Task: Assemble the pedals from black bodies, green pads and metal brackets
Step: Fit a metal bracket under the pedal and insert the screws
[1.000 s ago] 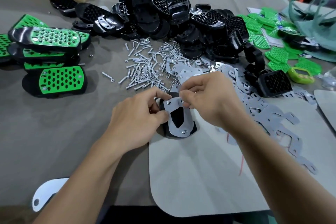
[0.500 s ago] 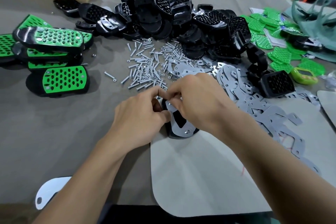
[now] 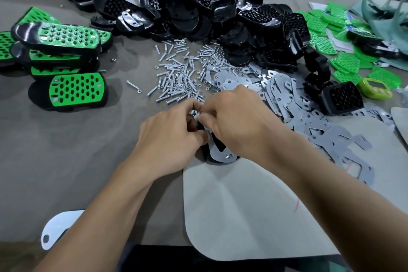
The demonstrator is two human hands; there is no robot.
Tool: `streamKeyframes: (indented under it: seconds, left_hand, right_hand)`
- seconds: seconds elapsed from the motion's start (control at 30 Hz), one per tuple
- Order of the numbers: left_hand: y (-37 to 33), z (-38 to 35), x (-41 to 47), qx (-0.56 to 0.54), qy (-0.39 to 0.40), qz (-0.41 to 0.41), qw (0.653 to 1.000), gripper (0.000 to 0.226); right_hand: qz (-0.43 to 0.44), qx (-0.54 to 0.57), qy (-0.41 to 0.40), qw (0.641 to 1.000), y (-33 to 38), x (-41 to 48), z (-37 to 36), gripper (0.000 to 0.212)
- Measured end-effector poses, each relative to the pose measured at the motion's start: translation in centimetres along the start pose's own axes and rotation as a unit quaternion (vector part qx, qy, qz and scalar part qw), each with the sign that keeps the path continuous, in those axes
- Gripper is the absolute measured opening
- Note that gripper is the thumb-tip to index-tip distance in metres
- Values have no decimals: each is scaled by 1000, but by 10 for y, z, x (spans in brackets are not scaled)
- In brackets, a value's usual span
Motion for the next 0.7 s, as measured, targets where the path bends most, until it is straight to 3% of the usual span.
streamKeyframes:
  seconds: [0.1,0.17,0.23,0.57,0.7]
  left_hand:
    - [0,0,0,3,0,2,1000,34]
    - [0,0,0,1,5,4,1000,35]
    - [0,1,0,-6,9,9,1000,34]
    - [0,0,1,-12,6,18,1000,32]
    - [0,0,0,-10,3,19,1000,34]
  right_hand:
    - [-16,39,-38,998,-4,-1,0,47]
    - [-37,80,-69,994,-11,-2,0,35]
    - [-46,92,-59,993,-14,-4,-2,22]
    - [-66,160,-74,982,-14,-18,-1,38]
    - [-100,141,-69,983,-17,-21,-1,38]
Point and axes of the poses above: each hand's wrist, its own x-axis towards the middle knuckle, its own z-axis out of the back of the hand, y = z × x, the point moved 4 cm from there along x, towards the middle knuckle, and after that the axes turned 9 degrees about z, right-handed, at the moved point
